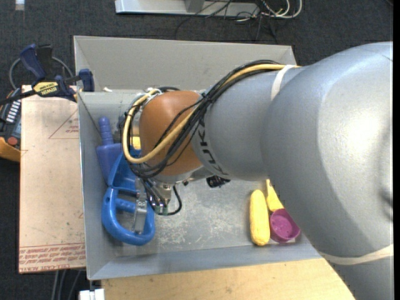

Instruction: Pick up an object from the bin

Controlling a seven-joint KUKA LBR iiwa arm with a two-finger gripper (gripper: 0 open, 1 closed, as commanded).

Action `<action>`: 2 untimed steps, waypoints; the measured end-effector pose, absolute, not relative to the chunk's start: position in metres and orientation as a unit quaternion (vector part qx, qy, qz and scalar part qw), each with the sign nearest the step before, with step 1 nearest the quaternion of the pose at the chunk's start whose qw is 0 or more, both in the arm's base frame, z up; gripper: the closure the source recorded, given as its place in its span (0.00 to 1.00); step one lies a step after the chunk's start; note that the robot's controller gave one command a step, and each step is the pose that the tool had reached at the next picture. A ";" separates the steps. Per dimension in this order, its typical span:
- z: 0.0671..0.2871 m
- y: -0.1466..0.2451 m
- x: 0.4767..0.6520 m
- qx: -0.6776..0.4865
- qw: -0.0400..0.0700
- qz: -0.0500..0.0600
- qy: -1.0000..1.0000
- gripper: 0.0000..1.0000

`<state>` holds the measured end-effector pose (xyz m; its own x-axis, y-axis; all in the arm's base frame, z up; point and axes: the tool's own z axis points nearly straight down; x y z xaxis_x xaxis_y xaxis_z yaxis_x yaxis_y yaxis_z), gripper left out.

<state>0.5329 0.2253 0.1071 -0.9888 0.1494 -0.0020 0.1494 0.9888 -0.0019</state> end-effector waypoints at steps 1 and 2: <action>0.107 0.226 0.531 0.075 0.000 -0.001 0.997 0.00; 0.092 0.182 0.521 -0.022 0.004 0.000 1.000 1.00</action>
Offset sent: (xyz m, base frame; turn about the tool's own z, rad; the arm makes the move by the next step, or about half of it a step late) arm -0.0136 -0.0431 -0.0165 -0.1991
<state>0.5214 0.1818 0.0916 -0.9990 -0.0446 -0.0078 -0.0446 0.9990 -0.0006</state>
